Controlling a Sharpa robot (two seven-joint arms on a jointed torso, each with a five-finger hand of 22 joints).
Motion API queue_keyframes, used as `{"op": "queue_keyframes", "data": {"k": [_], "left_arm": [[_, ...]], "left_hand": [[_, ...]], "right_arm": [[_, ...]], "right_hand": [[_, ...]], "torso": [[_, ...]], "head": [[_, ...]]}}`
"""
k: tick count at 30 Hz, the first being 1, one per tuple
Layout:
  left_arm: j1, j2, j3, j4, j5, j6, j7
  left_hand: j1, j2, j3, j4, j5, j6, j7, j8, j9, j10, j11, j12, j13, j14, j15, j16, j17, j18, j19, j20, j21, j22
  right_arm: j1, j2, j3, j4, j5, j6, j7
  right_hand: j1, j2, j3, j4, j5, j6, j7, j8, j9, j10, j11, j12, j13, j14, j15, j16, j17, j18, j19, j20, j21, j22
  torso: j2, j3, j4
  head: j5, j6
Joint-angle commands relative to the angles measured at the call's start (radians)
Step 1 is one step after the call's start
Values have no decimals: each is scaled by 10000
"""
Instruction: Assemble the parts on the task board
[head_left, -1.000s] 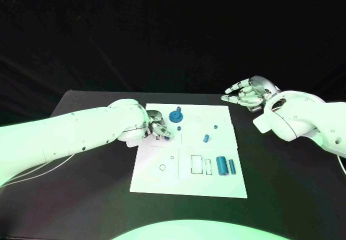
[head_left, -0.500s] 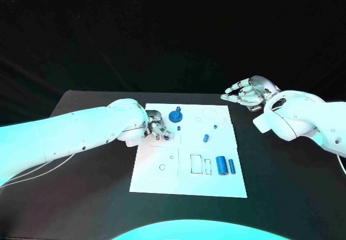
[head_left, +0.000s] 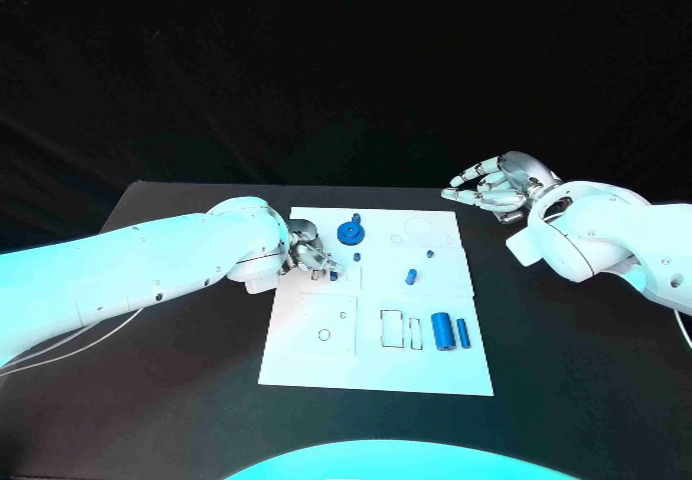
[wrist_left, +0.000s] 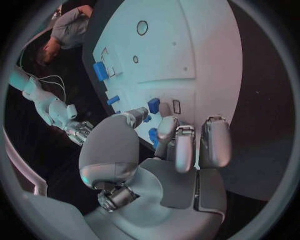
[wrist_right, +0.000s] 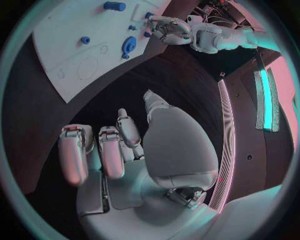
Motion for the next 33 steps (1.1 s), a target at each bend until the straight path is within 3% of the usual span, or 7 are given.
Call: {"op": "queue_keyframes", "data": {"k": [1, 7, 13, 19, 24, 33], "left_arm": [[14, -127, 167, 180, 329, 111, 66], [168, -332, 504, 296, 455, 278, 60], [414, -337, 664, -157, 281, 528, 50], [541, -148, 714, -724, -108, 657, 61], [639, 232, 728, -1500, -649, 700, 87], [718, 777, 722, -2487, -935, 1208, 89]], "left_hand": [[46, -26, -131, 30, 8, 2, 72, -65, -1, 17, -10, 18, -43, 1059, -55, 43, 2633, -124, 48, -37, -15, -2], [211, 14, -479, 153, 31, -261, 178, -259, -52, -310, 78, -271, -408, 1037, 10, 6, 2575, -70, -123, 2, -152, -259], [412, 102, -737, 136, 82, -542, 323, -516, -151, -584, 208, -437, -624, 982, 123, -77, 2445, -23, -280, 89, -280, -479], [533, 126, -870, 160, 121, -674, 410, -736, -293, -659, 283, -453, -663, 972, 187, -90, 2425, -13, -311, 144, -312, -521], [598, 166, -1107, 174, 117, -871, 564, -1187, -649, -764, 419, -468, -726, 966, 304, -97, 2414, -11, -317, 231, -322, -520], [578, 174, -1177, 182, 106, -858, 587, -1257, -723, -787, 443, -472, -741, 979, 328, -77, 2444, -12, -311, 250, -317, -508]], "right_arm": [[-10, -5, 1, -4, -10, 51, 157], [-15, -13, 1, -42, -6, 42, 161], [-19, -7, 0, -79, -1, 47, 157], [-26, -9, 0, -93, 1, 53, 156], [-41, -14, 0, -101, 1, 52, 161], [-65, 10, 0, -115, 2, 57, 167]], "right_hand": [[-87, 21, -50, -13, -68, -73, -27, 60, -16, 55, -3, 41, 2, 942, -91, -51, 2257, 185, 674, -64, -39, 1899], [-104, 24, -54, -12, -76, -76, -26, 64, -18, 49, -2, 36, -5, 941, -91, -54, 2254, 186, 673, -64, -42, 1896], [-112, 24, -56, -13, -79, -78, -26, 66, -19, 51, -2, 39, -3, 941, -91, -53, 2255, 186, 673, -63, -41, 1898], [-112, 24, -56, -13, -79, -78, -26, 66, -19, 51, -2, 39, -3, 941, -91, -53, 2255, 186, 673, -63, -41, 1898], [-112, 24, -56, -13, -79, -78, -26, 66, -19, 51, -2, 39, -3, 941, -91, -53, 2255, 186, 673, -63, -41, 1898], [-128, 29, -58, -18, -80, -84, -25, 72, -23, 49, -2, 38, -6, 941, -90, -53, 2255, 186, 673, -63, -42, 1897]], "torso": [[-15, 7, 11], [-29, 8, 30], [-18, 12, 11], [3, -6, 24], [-10, -7, 39], [8, -8, 23]], "head": [[-9, 24], [-21, 108], [-27, 204], [-50, 287], [-95, 347], [-14, 373]]}}
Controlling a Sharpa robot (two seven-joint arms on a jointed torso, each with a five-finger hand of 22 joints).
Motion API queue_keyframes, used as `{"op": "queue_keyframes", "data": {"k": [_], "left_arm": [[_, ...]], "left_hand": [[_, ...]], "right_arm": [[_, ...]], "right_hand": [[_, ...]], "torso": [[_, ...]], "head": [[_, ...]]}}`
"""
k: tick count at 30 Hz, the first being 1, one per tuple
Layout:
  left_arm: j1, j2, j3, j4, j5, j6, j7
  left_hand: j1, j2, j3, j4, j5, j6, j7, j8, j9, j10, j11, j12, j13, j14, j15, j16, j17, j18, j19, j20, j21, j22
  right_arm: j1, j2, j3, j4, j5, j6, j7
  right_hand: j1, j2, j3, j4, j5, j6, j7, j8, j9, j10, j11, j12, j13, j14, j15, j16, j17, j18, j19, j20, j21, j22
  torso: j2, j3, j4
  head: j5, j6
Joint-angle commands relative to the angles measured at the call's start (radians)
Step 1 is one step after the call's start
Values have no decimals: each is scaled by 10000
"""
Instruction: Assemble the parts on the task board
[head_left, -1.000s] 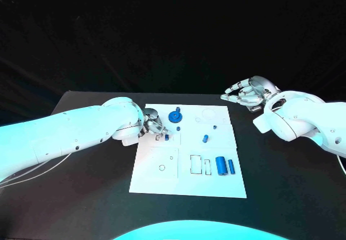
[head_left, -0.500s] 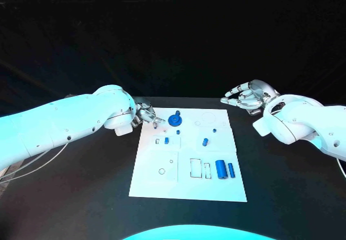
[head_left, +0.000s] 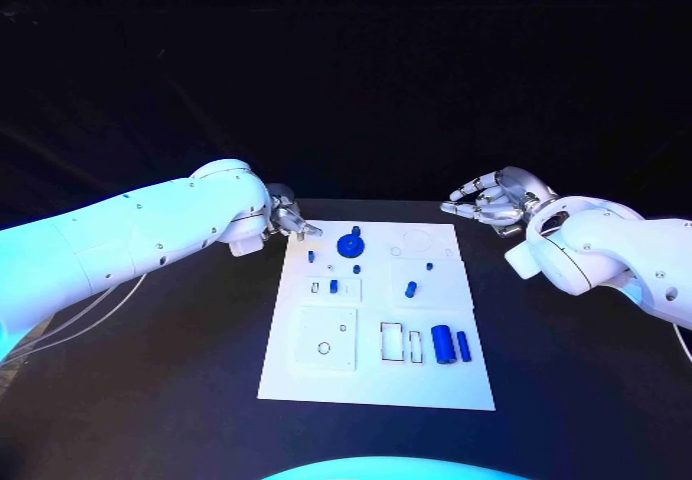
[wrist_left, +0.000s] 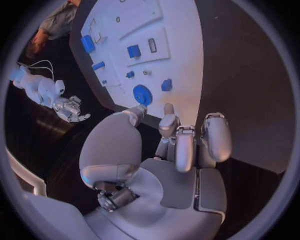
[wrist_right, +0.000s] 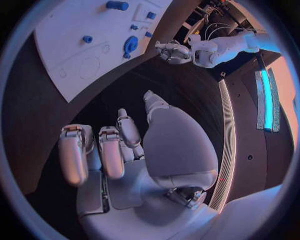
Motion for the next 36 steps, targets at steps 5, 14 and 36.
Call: {"op": "queue_keyframes", "data": {"k": [5, 14, 36], "left_arm": [[23, 369, -45, -560, -387, 860, 71], [-16, 858, -215, -1316, -347, 1305, 58], [-96, 1020, -309, -1561, 302, 1790, 80]], "left_hand": [[62, 54, -85, 9, 21, -19, 19, -53, -39, -65, 39, -50, -20, 941, 84, -20, 2441, -13, -5, 60, -48, 7], [116, 96, -128, -6, 14, -9, 41, -127, -118, -181, 62, -126, -129, 923, 107, -45, 2402, 9, -75, 83, -97, -89], [294, 262, -187, -28, -2, 111, 62, -228, -268, -270, 91, -133, -159, 922, 146, -39, 2409, 14, -108, 134, -112, -100]], "right_arm": [[-15, 20, 2, -8, -24, 68, 133], [-19, 40, 3, 1, -24, 76, 135], [-20, 81, 3, -18, -23, 57, 145]], "right_hand": [[-77, -24, -58, -18, -40, -48, 10, 33, -14, 49, -2, 39, -7, 941, -90, -53, 2248, 187, 673, -63, -43, 1891], [-85, -12, -53, -25, -29, -55, 10, 41, -18, 51, -1, 43, -5, 942, -90, -50, 2252, 188, 671, -63, -49, 1887], [-85, -12, -53, -25, -29, -55, 10, 41, -18, 51, -1, 43, -5, 942, -90, -50, 2252, 188, 671, -63, -49, 1887]], "torso": [[6, -4, 4], [35, -7, -38], [40, -12, -46]], "head": [[51, -31], [122, -26], [164, -100]]}}
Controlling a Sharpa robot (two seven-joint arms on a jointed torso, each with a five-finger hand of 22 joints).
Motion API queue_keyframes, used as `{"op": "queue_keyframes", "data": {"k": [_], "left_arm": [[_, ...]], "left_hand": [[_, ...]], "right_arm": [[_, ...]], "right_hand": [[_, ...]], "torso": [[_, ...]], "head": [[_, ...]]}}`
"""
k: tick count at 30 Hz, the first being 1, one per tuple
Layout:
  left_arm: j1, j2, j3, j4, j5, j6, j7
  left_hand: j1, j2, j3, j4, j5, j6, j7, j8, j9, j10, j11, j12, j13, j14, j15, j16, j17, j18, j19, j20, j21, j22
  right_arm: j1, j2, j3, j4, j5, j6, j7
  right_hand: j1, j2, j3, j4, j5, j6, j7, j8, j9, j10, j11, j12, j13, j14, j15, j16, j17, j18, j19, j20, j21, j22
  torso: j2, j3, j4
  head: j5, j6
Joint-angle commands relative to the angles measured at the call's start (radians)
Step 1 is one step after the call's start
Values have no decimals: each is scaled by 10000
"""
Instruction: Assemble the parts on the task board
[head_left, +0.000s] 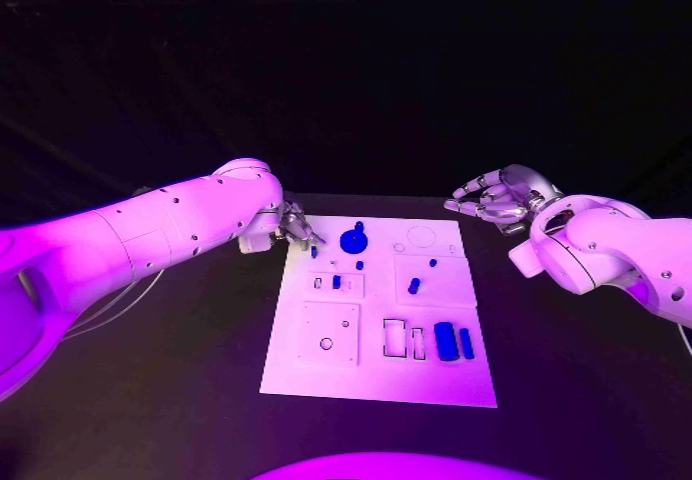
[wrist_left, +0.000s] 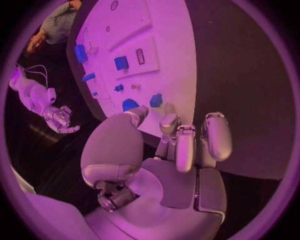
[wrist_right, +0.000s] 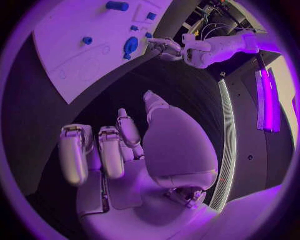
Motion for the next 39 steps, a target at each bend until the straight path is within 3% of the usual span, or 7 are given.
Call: {"op": "queue_keyframes", "data": {"k": [1, 15, 24, 32, 36, 39], "left_arm": [[-1, 5, -3, 57, 228, 367, 80], [-1, -23, -19, 122, 273, 347, 80], [-1, -40, -20, 151, 531, 283, 84], [-1, -62, -20, 170, 923, 125, 123], [-1, -110, -20, 178, 1111, 5, 131], [-1, -210, -17, 250, 1243, -122, 134]], "left_hand": [[73, 28, -49, -4, 0, 89, 22, -39, -19, -63, 14, 9, -2, 923, 73, -39, 2409, 16, -29, 49, -29, 0], [491, 239, -7, -22, 10, 290, -26, -29, -105, -42, -25, 54, 24, 935, 48, -19, 2438, 14, -23, 59, -12, 37], [1327, 563, 151, -139, 0, 462, -195, 322, 144, 26, -171, 109, 66, 950, -73, 3, 2471, 4, 9, -25, 21, 107], [2387, 869, 886, -579, -169, 219, -274, 549, 474, 65, -254, 114, 70, 969, -155, 28, 2512, -12, 39, -104, 50, 182], [2666, 900, 1507, -850, -429, 130, -269, 653, 635, 103, -253, 123, 82, 981, -150, 45, 2538, -19, 51, -104, 64, 218], [2680, 878, 1707, -918, -447, 115, -264, 697, 693, 137, -250, 146, 111, 977, -148, 39, 2529, -21, 56, -100, 69, 230]], "right_arm": [[-5, 12, 2, -2, -31, 57, 127], [-5, 28, 2, -14, -30, 68, 117], [-5, 35, 2, -22, -30, 69, 116], [-5, 41, 2, -27, -30, 77, 114], [-5, 43, 2, -31, -30, 81, 113], [-5, 41, 2, -31, -30, 90, 108]], "right_hand": [[-86, -12, -53, -25, -30, -55, 10, 41, -9, 51, -1, 43, -6, 943, -90, -50, 2255, 188, 671, -63, -49, 1891], [-99, 2, -45, -32, -12, -65, 11, 57, -17, 44, -1, 40, -14, 940, -89, -57, 2244, 185, 675, -62, -41, 1899], [-104, 9, -41, -31, -8, -65, 11, 62, -18, 46, -1, 43, -12, 939, -89, -58, 2242, 189, 669, -62, -56, 1887], [-104, 9, -41, -31, -8, -65, 11, 62, -18, 46, -1, 43, -12, 939, -89, -58, 2242, 189, 669, -62, -56, 1887], [-114, 21, -36, -29, 2, -65, 11, 68, -20, 53, -1, 51, -4, 939, -89, -59, 2241, 189, 670, -62, -55, 1889], [-116, 23, -35, -29, 5, -65, 11, 69, -20, 48, -1, 47, -10, 939, -89, -59, 2241, 189, 670, -62, -55, 1888]], "torso": [[-7, 1, -11], [1, -2, -9], [6, -3, -10], [-1, -3, -3], [-2, -3, -2], [-4, 4, -1]], "head": [[16, -5], [14, -7], [5, -21], [5, -43], [9, -53], [5, -51]]}}
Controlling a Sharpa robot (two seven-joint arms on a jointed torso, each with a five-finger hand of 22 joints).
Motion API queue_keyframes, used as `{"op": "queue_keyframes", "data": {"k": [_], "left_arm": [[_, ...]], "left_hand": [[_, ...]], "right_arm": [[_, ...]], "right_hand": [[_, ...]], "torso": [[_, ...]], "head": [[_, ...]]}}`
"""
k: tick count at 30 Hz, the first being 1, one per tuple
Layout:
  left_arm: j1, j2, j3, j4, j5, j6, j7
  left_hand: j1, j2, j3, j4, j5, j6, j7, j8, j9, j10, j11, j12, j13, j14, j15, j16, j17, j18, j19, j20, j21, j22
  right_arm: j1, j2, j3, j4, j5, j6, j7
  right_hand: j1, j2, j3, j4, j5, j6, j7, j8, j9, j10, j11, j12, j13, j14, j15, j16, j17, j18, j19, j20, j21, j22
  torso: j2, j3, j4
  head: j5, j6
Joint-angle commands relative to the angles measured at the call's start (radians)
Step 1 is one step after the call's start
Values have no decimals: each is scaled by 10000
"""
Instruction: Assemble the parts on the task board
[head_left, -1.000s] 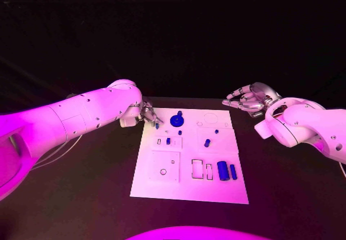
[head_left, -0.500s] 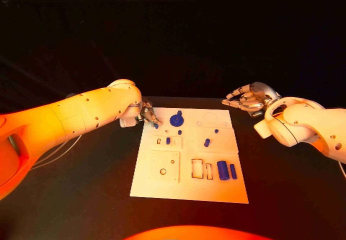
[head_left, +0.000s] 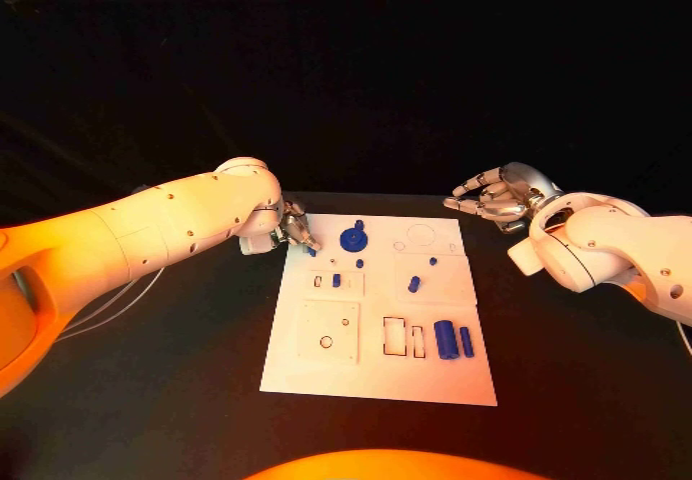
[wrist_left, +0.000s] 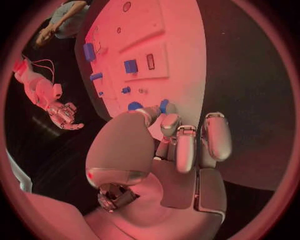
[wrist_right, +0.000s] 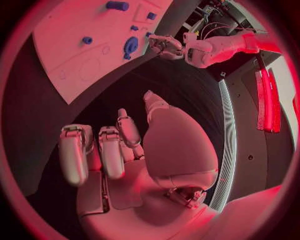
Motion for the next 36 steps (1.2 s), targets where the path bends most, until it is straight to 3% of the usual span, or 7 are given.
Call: {"op": "queue_keyframes", "data": {"k": [1, 8, 16, 23, 28, 36], "left_arm": [[1, -110, 9, 115, 470, -267, 107], [4, -638, 66, 744, 827, -599, 103], [6, -1349, 112, 1917, 1182, -1116, 128], [-37, -1811, 115, 2841, 1013, -1671, 190], [-185, -2082, 103, 3465, 536, -2105, 251], [-497, -2307, 73, 4016, 95, -2393, 282]], "left_hand": [[164, 73, 501, -402, -41, -55, -16, 47, 266, 24, -30, 65, 16, 974, -71, 38, 2527, -21, 18, -63, 67, 20], [65, -14, 851, -483, -40, -65, -16, 157, 388, 65, -31, 88, 37, 972, -71, 35, 2520, -23, 28, -62, 76, 39], [-59, -136, 1267, -632, -29, -76, -31, 262, 505, 159, -48, 155, 114, 981, -86, 46, 2540, -35, 72, -72, 107, 100], [-529, -407, 2241, -1010, -26, -76, -55, 465, 707, 327, -79, 278, 243, 998, -118, 69, 2577, -64, 179, -103, 183, 247], [-650, -457, 2442, -1109, -25, -61, -63, 512, 747, 371, -88, 303, 267, 1010, -125, 86, 2606, -75, 216, -110, 209, 299], [-728, -487, 2557, -1162, -28, -35, -73, 543, 768, 419, -97, 332, 298, 1020, -132, 99, 2628, -86, 250, -115, 233, 347]], "right_arm": [[-5, 3, 2, 0, -35, 90, 102], [-5, -31, 2, 3, -35, 88, 96], [-5, -55, 2, -6, -35, 90, 96], [-6, -78, 1, -9, -35, 91, 97], [-13, -92, 0, -15, -35, 94, 95], [-42, -96, -1, -24, -35, 105, 100]], "right_hand": [[-118, 25, -35, -28, 7, -65, 10, 71, -13, 44, -1, 43, -11, 939, -89, -59, 2243, 189, 670, -62, -56, 1883], [-125, 31, -32, -27, 22, -66, 10, 75, -15, 42, -1, 42, -13, 937, -89, -63, 2236, 189, 670, -62, -56, 1883], [-125, 31, -32, -27, 22, -66, 10, 75, -15, 42, -1, 42, -13, 937, -89, -63, 2236, 189, 670, -62, -56, 1883], [-125, 31, -32, -27, 22, -66, 10, 75, -15, 42, -1, 42, -13, 937, -89, -63, 2236, 189, 670, -62, -56, 1883], [-125, 31, -32, -27, 22, -66, 10, 75, -15, 42, -1, 42, -13, 937, -89, -63, 2236, 189, 670, -62, -56, 1883], [-141, 32, -32, -28, 51, -68, 10, 84, -18, 41, -2, 43, -13, 938, -90, -61, 2240, 189, 671, -62, -54, 1885]], "torso": [[-6, 9, 0], [-23, 8, 13], [-14, 11, 6], [-10, 4, 8], [-19, -1, 27], [-18, -15, 18]], "head": [[0, -3], [-11, -4], [31, -3], [46, -26], [70, -47], [126, -89]]}}
